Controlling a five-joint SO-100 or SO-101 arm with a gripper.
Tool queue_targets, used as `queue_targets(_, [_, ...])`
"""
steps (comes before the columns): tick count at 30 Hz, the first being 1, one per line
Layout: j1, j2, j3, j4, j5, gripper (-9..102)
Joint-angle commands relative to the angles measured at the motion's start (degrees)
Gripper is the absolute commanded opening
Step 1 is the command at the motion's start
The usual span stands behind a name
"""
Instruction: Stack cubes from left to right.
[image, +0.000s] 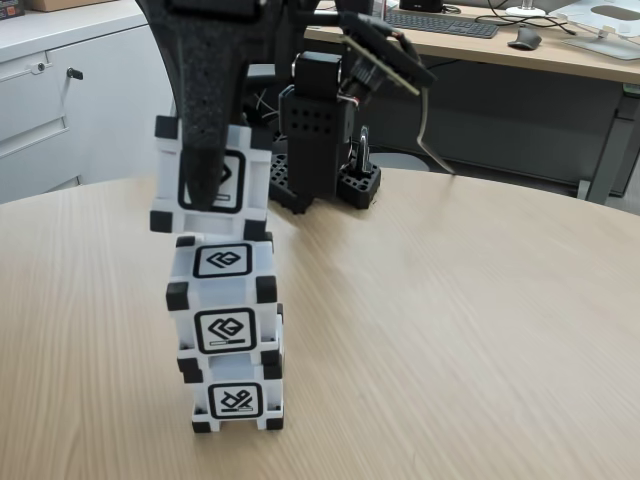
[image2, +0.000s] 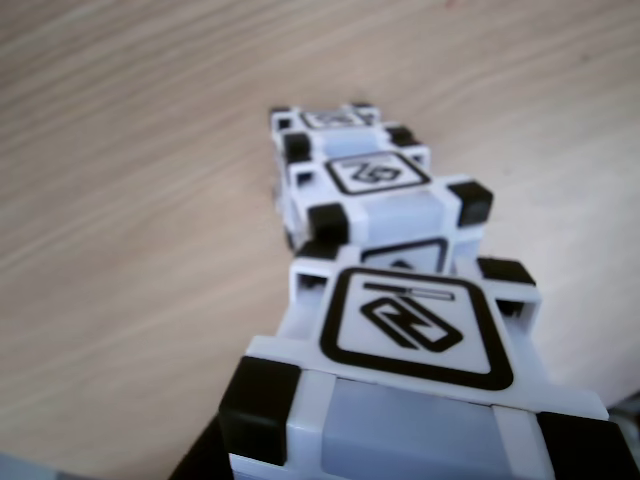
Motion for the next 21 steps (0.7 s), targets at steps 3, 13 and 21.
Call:
queue_targets(3, [0.18,-2.02,-1.14,-0.79,-0.35,3])
queue_targets(13, [0.26,-2.72,-1.23,-0.79,-2.37,31])
queue_targets(21, [0.26,-2.64,-1.23,-0.70,-1.85,43])
